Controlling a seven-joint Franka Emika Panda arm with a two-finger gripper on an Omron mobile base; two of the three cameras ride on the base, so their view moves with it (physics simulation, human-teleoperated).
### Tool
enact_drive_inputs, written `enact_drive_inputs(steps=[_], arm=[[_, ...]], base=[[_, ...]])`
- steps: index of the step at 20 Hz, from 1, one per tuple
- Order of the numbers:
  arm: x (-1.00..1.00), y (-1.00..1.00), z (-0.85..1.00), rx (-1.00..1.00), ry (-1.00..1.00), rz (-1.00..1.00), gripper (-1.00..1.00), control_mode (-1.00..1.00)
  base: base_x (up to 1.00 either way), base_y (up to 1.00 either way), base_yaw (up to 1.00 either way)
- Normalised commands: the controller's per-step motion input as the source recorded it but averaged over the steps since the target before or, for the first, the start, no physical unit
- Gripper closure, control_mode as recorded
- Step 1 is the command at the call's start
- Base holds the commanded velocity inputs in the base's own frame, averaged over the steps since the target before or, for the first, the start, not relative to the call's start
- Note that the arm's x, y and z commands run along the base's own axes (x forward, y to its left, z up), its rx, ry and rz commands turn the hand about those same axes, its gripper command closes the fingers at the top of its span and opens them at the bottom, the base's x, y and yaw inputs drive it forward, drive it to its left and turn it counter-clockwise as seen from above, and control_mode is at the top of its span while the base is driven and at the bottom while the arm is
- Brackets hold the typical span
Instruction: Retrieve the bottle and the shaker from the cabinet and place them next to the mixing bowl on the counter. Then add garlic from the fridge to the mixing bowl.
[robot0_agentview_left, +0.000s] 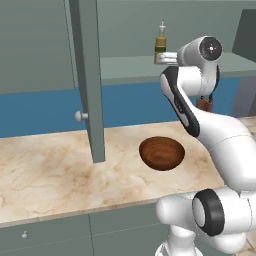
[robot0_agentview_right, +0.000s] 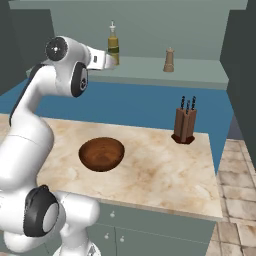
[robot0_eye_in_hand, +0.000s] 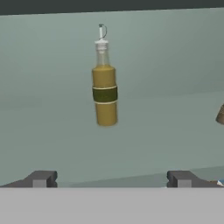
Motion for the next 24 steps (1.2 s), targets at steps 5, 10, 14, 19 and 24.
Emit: enact_drive_inputs(steps=[5,10,14,19,24], arm=[[0.59,-0.06,0.0,0.0,0.02,0.0,-1.0,-1.0],[0.24,0.0,0.0,0.0,0.0,0.02,-1.0,-1.0],[0.44,-0.01,0.0,0.0,0.02,0.0,-1.0,-1.0],[0.46,0.0,0.01,-0.03,0.02,0.0,-1.0,-1.0],[0.33,0.0,0.01,-0.01,0.03,0.0,-1.0,-1.0]], base=[[0.0,0.0,0.0],[0.0,0.0,0.0],[0.0,0.0,0.0],[0.0,0.0,0.0],[0.0,0.0,0.0]])
